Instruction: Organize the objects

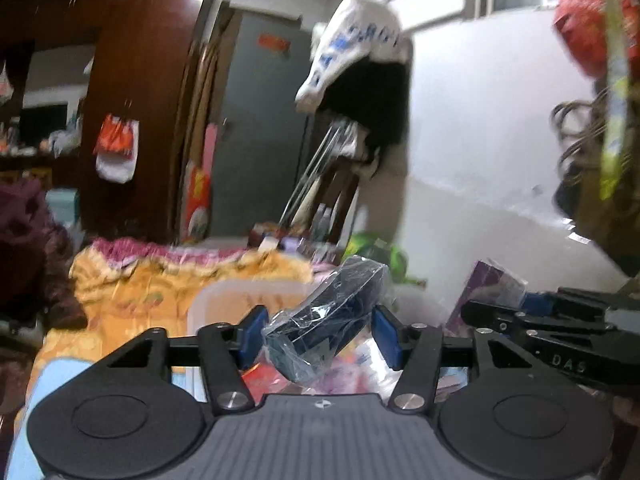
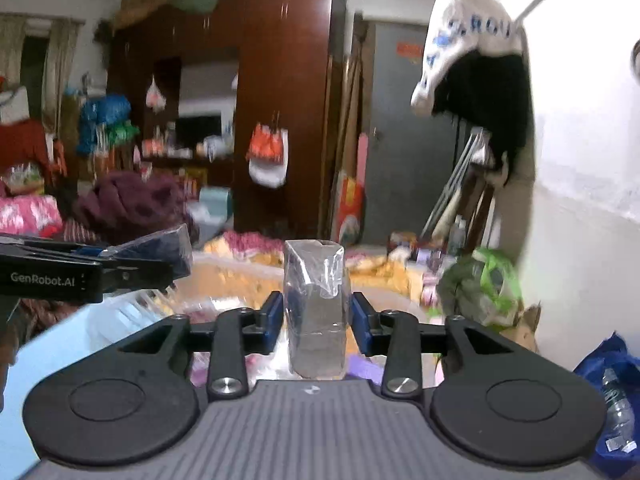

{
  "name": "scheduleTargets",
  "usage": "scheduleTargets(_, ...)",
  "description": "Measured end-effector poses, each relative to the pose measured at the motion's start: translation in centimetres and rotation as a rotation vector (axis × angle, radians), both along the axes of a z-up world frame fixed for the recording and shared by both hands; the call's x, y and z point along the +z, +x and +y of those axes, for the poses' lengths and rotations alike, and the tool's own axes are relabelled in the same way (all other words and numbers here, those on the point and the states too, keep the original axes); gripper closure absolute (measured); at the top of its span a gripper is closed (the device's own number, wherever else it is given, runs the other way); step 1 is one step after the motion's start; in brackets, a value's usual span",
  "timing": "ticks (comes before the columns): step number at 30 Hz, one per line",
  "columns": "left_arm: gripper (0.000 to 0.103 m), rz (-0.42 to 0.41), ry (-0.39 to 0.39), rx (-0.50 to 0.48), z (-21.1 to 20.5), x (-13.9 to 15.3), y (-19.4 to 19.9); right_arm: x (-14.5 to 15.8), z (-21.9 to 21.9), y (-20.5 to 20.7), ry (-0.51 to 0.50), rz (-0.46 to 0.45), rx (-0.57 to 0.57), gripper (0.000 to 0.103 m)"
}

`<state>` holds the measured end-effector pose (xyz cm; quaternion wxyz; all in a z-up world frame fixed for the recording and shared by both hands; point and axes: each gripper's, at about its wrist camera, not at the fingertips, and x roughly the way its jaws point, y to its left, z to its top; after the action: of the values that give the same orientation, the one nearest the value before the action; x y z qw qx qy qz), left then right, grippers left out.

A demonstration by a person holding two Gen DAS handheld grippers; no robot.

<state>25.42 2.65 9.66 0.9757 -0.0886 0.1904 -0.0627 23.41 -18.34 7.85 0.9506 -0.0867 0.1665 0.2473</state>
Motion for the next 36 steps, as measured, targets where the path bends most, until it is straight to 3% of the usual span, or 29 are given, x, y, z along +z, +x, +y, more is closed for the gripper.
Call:
scheduleTargets(1, 0.028, 0.022, -0.004, 0.008, 0.3, -0.6, 0.7, -0.3, 0.0, 0.2, -0.003, -0.001, -0.015, 0.040)
scheduleTargets(2, 0.016, 0.039, -0.009, 0.016, 0.5, -1.1, 1.3, -0.5, -0.3, -0.2, -0.006, -0.018, -0.028, 0.017)
scheduleTargets(4, 0.015, 0.035, -0.008, 0.023, 1.1, -1.8, 1.3, -0.8, -0.8, -1.0, -0.006, -0.066, -0.045, 0.000)
scheduleTargets(5, 0.015, 0.018, -0.001, 0.025, 1.3, -1.9, 1.0, -0.9, -1.2, -1.5, 0.002, -0.083, -0.033, 0.000)
scheduleTargets(8, 0.000, -0.007, 0.022, 0.027, 1.4, -1.8, 0.1, -0.5, -2.3, -2.6, 0.049, -0.073, -0.016, 0.000)
scheduleTargets(12, 0.000, -0.019, 0.067, 0.039, 1.2, -1.2, -1.0, -0.2, -3.4, -3.3, 0.069, -0.049, -0.016, 0.000)
scheduleTargets(16, 0.000, -0.027, 0.144, 0.113, 0.5, -1.3, -2.6, -1.0, -2.8, -4.4, -0.017, -0.073, -0.109, 0.000)
scheduleTargets(22, 0.000, 0.030, 0.070, -0.009, 0.5, -1.6, -3.6, -1.2, -3.3, -6.6, 0.018, -0.103, -0.180, 0.000)
scheduleTargets(36, 0.000, 0.025, 0.101, -0.026, -1.4, -2.1, -5.4, -1.7, -3.2, -6.6, 0.032, -0.070, -0.130, 0.000)
